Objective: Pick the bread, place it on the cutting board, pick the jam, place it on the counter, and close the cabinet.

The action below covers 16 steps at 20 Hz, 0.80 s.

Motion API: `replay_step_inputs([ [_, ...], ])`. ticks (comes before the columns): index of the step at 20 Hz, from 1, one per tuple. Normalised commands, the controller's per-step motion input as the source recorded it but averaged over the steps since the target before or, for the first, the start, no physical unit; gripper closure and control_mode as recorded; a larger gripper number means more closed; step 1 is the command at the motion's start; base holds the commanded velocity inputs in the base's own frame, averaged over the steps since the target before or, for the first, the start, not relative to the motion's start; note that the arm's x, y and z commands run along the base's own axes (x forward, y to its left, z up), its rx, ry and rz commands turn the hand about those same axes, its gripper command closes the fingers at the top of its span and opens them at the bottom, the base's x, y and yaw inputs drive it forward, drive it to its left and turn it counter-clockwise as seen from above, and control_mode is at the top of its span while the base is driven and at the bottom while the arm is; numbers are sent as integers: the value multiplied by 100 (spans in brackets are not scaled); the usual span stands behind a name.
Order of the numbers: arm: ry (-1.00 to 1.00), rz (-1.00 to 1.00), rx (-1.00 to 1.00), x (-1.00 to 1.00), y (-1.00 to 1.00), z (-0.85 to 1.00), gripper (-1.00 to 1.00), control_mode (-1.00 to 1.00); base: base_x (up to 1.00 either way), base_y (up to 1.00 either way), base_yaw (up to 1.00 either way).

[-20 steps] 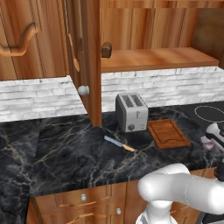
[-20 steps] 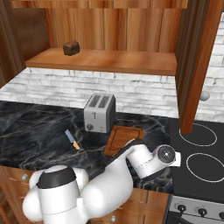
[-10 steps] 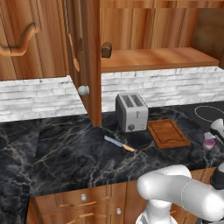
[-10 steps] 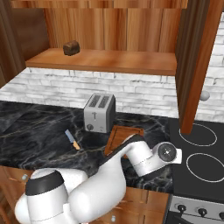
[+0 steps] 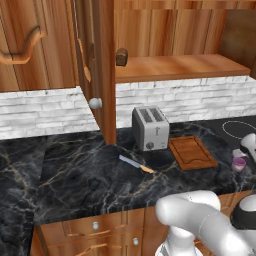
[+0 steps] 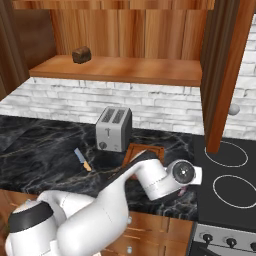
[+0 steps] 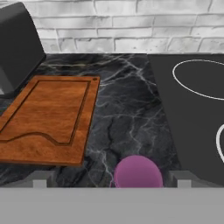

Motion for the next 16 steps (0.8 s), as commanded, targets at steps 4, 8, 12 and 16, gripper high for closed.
replay_step_inputs([
  [4, 0, 0, 0, -19, 25, 31, -100, -100, 0, 0, 0],
  [8, 0, 0, 0, -25, 24, 35, -100, -100, 0, 0, 0],
  [12, 0, 0, 0, -36, 21, 36, -100, -100, 0, 0, 0],
  [16, 0, 0, -2, -38, 24, 34, -100, -100, 0, 0, 0],
])
